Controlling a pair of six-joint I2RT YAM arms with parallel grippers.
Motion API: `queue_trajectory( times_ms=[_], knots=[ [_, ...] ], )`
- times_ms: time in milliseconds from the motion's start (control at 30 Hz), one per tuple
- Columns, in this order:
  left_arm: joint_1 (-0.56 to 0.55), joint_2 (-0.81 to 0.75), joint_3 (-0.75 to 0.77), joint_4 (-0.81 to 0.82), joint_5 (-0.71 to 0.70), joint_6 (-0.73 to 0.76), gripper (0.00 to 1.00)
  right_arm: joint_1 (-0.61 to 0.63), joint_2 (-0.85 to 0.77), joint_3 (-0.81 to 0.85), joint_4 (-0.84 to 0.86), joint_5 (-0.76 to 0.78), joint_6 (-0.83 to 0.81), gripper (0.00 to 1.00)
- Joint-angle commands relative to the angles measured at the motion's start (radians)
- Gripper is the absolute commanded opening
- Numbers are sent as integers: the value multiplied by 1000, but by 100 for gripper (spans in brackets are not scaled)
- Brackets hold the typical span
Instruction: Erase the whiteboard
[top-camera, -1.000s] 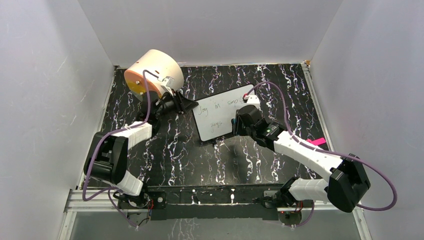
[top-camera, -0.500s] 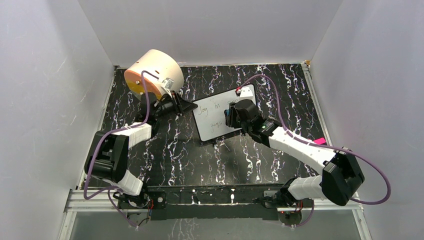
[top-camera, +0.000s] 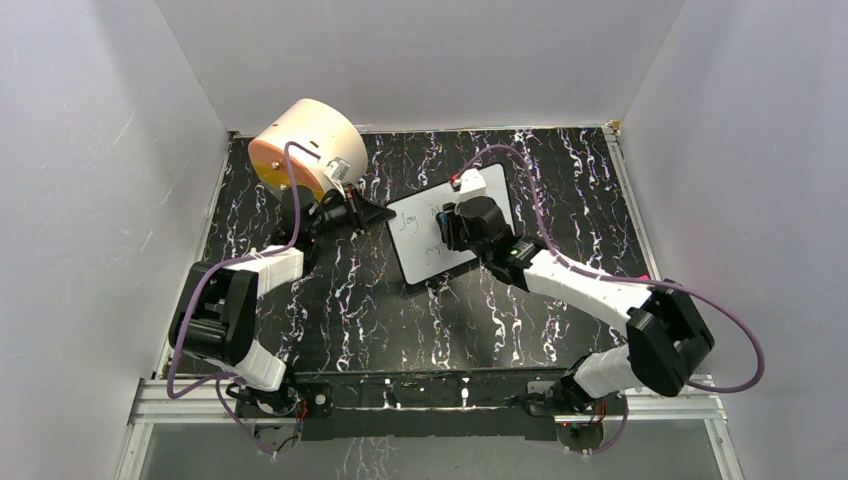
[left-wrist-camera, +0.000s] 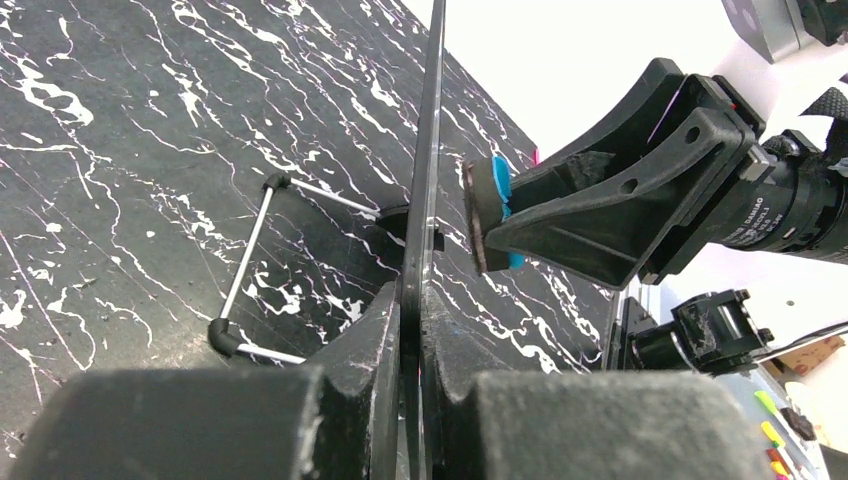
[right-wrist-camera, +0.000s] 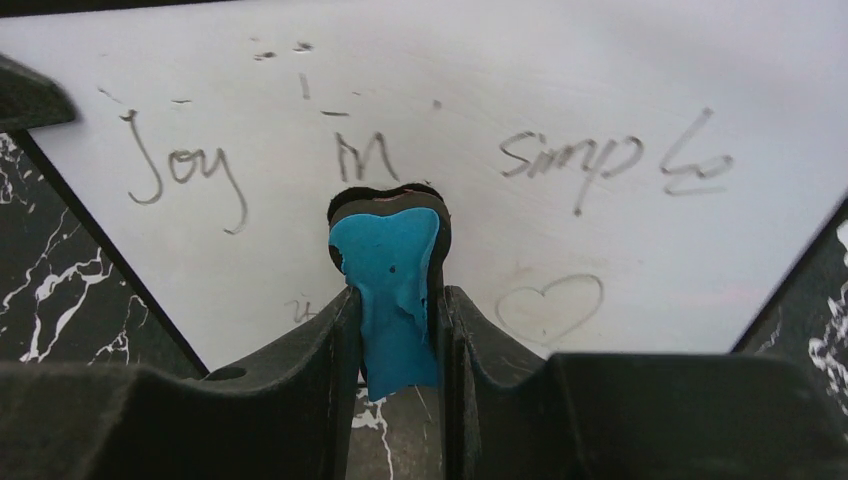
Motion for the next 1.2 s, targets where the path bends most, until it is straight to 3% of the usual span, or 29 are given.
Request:
queue_trajectory(
  times_ms=[0, 300, 633, 1167],
  knots=[
    [4, 6, 7, -21, 57, 95, 0, 41, 50, 61, 157, -15, -119, 23],
    [5, 46, 7, 24, 125, 134, 0, 80, 84, 42, 319, -36, -215, 22],
    [4, 73, 31, 17, 142, 120, 0, 97, 207, 123, 304, -14, -269, 21],
    [3, 63, 66, -63, 157, 148, 0, 155, 160, -44, 308, 23, -270, 17]
  ],
)
